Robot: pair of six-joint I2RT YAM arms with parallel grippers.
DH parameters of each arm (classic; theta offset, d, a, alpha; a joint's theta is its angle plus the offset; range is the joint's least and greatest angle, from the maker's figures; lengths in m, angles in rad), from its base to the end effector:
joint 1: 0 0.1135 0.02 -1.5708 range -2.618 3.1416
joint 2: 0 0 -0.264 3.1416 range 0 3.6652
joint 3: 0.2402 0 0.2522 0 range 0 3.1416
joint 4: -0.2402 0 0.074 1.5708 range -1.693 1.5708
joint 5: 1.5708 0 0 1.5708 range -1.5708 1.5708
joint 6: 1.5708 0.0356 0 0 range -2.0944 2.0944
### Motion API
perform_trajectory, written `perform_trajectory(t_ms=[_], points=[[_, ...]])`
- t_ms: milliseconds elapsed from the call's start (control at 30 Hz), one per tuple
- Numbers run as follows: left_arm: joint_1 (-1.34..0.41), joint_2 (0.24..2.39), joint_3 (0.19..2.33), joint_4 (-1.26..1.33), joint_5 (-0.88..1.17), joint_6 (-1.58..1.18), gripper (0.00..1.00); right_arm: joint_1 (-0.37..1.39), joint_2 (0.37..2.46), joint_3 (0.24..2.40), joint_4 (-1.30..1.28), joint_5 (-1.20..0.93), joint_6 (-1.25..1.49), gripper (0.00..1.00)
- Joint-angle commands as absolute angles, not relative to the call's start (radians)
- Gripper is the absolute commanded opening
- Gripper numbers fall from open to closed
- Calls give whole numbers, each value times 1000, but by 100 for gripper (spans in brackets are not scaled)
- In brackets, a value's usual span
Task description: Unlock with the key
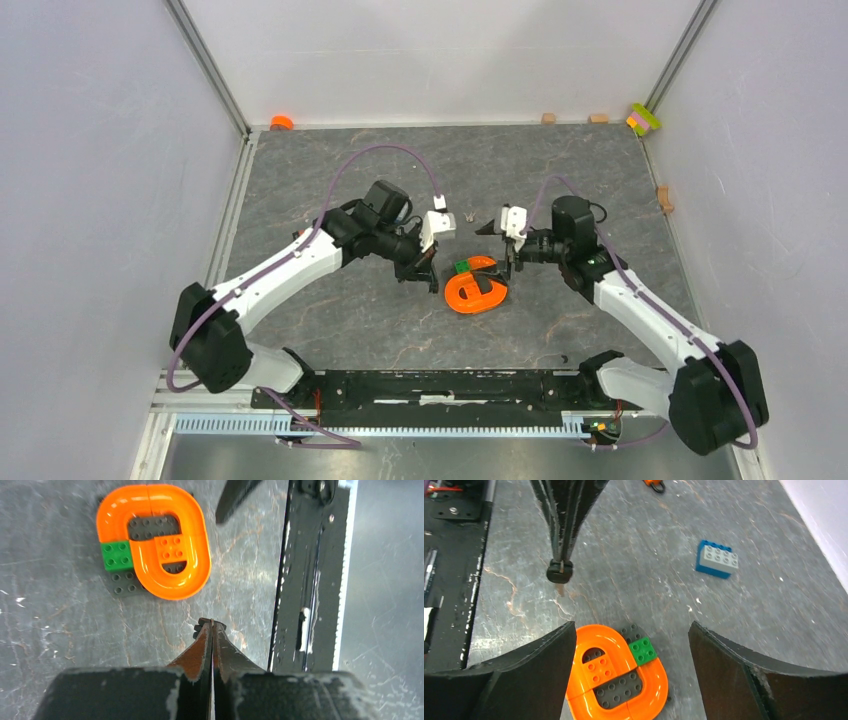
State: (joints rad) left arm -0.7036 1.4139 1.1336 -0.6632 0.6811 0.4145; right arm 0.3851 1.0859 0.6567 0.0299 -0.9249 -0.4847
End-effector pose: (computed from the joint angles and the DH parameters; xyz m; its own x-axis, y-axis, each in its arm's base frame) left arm 0.2069 -0.2050 0.2818 -0.2491 0.6217 -0.7426 0.9666 0.1124 -0.2302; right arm 0.2049 0.1137 0.2626 0.1043 -0.2604 -0.9599 -0.9713 0.1810 -0.1546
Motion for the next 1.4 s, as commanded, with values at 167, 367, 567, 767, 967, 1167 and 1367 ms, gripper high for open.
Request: perform_trajectory(t_ms=[167, 367, 567, 767, 967, 1167, 1367], points=[[-689, 1300, 1148, -381, 761, 180, 2, 458, 1212, 716, 177, -1110, -381, 78], [-689, 1294, 1139, -340, 779, 138, 2, 508, 1258, 693, 278, -1126, -296, 65], [-689, 1281, 1117, -309, 779, 122, 2, 512, 1285, 687, 281, -1136, -285, 46], [-687, 1275, 1110, -304, 779, 126, 2, 512, 1297, 708, 195, -1119, -370, 42], [-681, 1264, 1094, -304, 778, 134, 2, 512, 1286, 711, 137, -1094, -429, 43], [-680, 1264, 1086, -301, 778, 139, 2, 512, 1274, 721, 99, -1074, -468, 41], [-680, 1268, 1085, -297, 782, 137, 2, 512, 1275, 731, 103, -1069, -453, 36]])
